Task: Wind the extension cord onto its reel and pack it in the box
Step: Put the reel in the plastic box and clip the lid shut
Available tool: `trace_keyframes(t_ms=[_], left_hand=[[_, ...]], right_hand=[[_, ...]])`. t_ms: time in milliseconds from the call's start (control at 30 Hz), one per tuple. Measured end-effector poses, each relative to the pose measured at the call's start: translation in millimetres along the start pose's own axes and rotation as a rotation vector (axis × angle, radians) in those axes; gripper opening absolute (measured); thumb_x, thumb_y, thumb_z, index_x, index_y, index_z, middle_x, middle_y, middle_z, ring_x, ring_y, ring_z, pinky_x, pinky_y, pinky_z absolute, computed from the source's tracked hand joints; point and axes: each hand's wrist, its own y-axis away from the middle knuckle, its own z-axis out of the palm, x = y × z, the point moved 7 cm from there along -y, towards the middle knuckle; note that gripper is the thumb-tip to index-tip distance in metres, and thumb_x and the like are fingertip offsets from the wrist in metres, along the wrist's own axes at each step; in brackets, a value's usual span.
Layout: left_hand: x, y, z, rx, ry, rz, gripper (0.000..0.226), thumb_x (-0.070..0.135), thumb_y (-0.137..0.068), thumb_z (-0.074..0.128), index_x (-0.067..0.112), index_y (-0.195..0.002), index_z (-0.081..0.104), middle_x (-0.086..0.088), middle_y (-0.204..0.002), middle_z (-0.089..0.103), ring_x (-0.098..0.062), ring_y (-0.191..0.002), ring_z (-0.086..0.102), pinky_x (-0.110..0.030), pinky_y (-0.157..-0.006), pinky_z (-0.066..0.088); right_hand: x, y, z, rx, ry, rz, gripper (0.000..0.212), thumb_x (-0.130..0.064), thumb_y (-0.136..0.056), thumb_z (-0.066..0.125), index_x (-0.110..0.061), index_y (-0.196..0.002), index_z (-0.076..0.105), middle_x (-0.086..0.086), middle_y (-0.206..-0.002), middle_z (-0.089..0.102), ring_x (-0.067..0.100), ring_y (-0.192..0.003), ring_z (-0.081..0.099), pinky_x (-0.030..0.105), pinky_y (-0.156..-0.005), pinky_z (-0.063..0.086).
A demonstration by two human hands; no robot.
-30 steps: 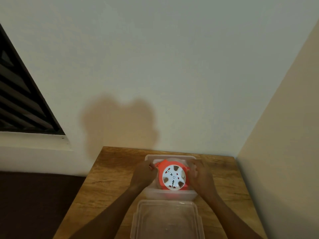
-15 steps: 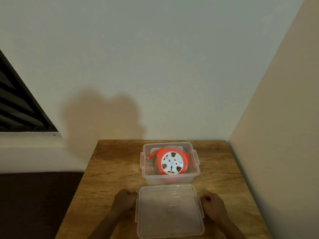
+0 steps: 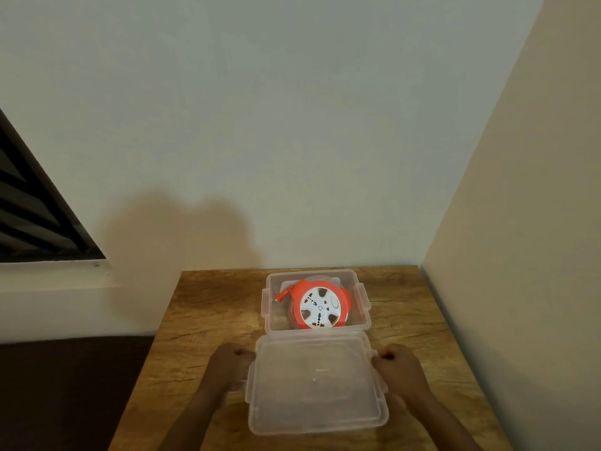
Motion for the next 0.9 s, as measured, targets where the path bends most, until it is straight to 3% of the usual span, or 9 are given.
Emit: trace_keyframes(t_ms=[100, 300, 400, 500, 667, 733, 767, 833, 900], left_hand=[[2, 3, -22, 0.025, -0.016, -0.038, 0.022, 0.008, -0.095, 0.069, 0.002, -0.074, 0.071, -0.011, -0.066, 0.070, -0.018, -0.058, 0.063, -0.025, -0.054, 0.052], [24, 7, -58, -0.001, -0.061, -0.017, 0.027, 0.010, -0.096, 0.067, 0.004, -0.070, 0.066, -0.010, -0.065, 0.066, -0.020, -0.058, 0.061, -0.024, -0.052, 0.050], [51, 5, -68, -0.008, 0.001, 0.047, 0.023, 0.009, -0.098, 0.064, -0.007, -0.084, 0.072, -0.019, -0.086, 0.076, -0.026, -0.073, 0.069, -0.027, -0.055, 0.054], [89, -1, -74, 0.004, 0.094, 0.146, 0.025, 0.005, -0.098, 0.062, 0.005, -0.083, 0.081, -0.013, -0.090, 0.080, -0.027, -0.081, 0.075, -0.028, -0.053, 0.059], [142, -18, -64, 0.008, 0.214, 0.237, 0.027, 0.015, -0.099, 0.065, 0.022, -0.079, 0.081, -0.005, -0.090, 0.077, -0.018, -0.073, 0.071, -0.030, -0.065, 0.057], [154, -24, -53, -0.001, 0.334, 0.247, 0.016, 0.030, -0.104, 0.062, 0.022, -0.100, 0.075, -0.003, -0.110, 0.072, -0.014, -0.084, 0.069, -0.029, -0.074, 0.055], [161, -27, -48, -0.013, 0.391, 0.282, 0.024, 0.036, -0.106, 0.058, 0.022, -0.119, 0.072, 0.000, -0.120, 0.068, -0.011, -0.091, 0.069, -0.026, -0.075, 0.056], [170, -30, -42, -0.010, 0.511, 0.331, 0.030, 0.044, -0.108, 0.050, 0.027, -0.124, 0.068, 0.006, -0.125, 0.064, -0.001, -0.095, 0.066, -0.018, -0.075, 0.056], [166, -35, -40, 0.022, 0.670, 0.281, 0.035, 0.047, -0.108, 0.046, 0.022, -0.126, 0.064, 0.006, -0.128, 0.059, -0.013, -0.111, 0.061, -0.031, -0.099, 0.054]], right_hand=[[-18, -1, -2, -0.071, 0.030, -0.006, 0.027, -0.017, -0.085, 0.066, -0.009, -0.059, 0.064, 0.001, -0.056, 0.064, 0.010, -0.050, 0.058, 0.021, -0.050, 0.051], [-56, 4, -11, -0.316, 0.037, -0.044, 0.021, -0.015, -0.085, 0.064, -0.012, -0.065, 0.068, -0.001, -0.055, 0.067, 0.008, -0.042, 0.057, 0.018, -0.044, 0.048], [-79, -5, -28, -0.275, -0.041, -0.093, 0.015, -0.012, -0.085, 0.064, -0.007, -0.072, 0.072, 0.009, -0.062, 0.069, 0.008, -0.042, 0.055, 0.018, -0.043, 0.045], [-98, -23, -44, -0.187, -0.122, -0.103, 0.014, -0.009, -0.087, 0.064, -0.007, -0.077, 0.074, 0.009, -0.066, 0.071, 0.008, -0.044, 0.056, 0.019, -0.044, 0.045], [-130, -51, -63, 0.001, -0.232, -0.160, 0.018, -0.007, -0.092, 0.062, -0.004, -0.078, 0.072, 0.011, -0.064, 0.068, 0.014, -0.053, 0.058, 0.025, -0.050, 0.051], [-140, -58, -70, 0.102, -0.221, -0.183, 0.020, -0.014, -0.092, 0.062, -0.006, -0.077, 0.073, 0.010, -0.067, 0.070, 0.014, -0.054, 0.063, 0.018, -0.046, 0.051], [-143, -61, -71, 0.123, -0.282, -0.179, 0.020, -0.018, -0.093, 0.062, -0.009, -0.079, 0.074, 0.006, -0.070, 0.072, 0.013, -0.059, 0.067, 0.016, -0.046, 0.050], [-148, -69, -71, 0.125, -0.386, -0.177, 0.015, -0.017, -0.094, 0.062, -0.011, -0.086, 0.074, 0.005, -0.084, 0.074, 0.016, -0.075, 0.071, 0.022, -0.060, 0.057], [-152, -75, -75, 0.128, -0.438, -0.170, 0.012, -0.012, -0.093, 0.061, -0.005, -0.098, 0.069, 0.008, -0.100, 0.071, 0.022, -0.090, 0.070, 0.033, -0.083, 0.058]])
